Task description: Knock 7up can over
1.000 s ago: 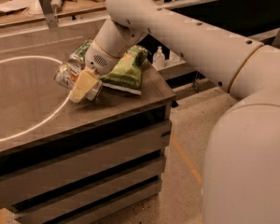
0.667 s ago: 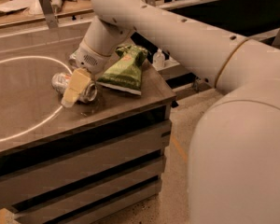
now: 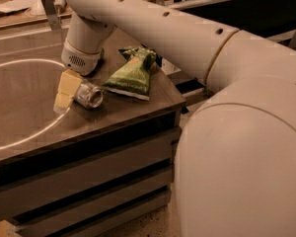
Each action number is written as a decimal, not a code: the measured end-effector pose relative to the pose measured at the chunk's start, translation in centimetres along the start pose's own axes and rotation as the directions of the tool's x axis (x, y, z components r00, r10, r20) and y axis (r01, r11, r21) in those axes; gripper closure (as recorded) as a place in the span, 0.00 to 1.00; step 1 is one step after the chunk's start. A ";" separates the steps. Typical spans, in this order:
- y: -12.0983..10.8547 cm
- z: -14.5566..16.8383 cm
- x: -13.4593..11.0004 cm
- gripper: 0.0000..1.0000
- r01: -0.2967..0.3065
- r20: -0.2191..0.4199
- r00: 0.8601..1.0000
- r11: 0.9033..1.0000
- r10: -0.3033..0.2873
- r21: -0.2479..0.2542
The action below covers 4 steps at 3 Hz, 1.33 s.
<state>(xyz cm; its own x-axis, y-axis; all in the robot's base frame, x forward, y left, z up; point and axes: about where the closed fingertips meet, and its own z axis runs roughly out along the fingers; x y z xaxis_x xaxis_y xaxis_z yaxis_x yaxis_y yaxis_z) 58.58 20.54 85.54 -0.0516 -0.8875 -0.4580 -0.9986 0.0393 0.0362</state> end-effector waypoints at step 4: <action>2.4 -8.9 0.8 0.00 0.161 0.211 0.962 0.983 -0.175 0.082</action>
Offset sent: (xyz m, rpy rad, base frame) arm -0.0124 -0.0270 0.0806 0.1732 -0.1715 0.0674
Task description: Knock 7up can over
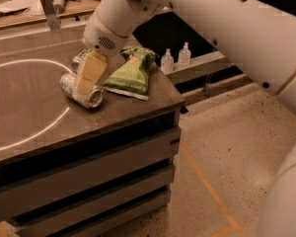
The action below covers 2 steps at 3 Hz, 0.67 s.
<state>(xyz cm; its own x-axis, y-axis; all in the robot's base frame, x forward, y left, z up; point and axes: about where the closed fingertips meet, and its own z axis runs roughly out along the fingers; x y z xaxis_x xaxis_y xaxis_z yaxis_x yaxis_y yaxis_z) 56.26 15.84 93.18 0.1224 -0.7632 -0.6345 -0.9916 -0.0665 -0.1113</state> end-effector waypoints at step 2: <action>0.9 -3.6 2.3 0.00 0.060 0.114 0.992 0.998 -0.060 0.001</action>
Offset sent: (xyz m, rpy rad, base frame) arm -0.0058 -0.0333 0.0097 0.0920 -0.0159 0.0445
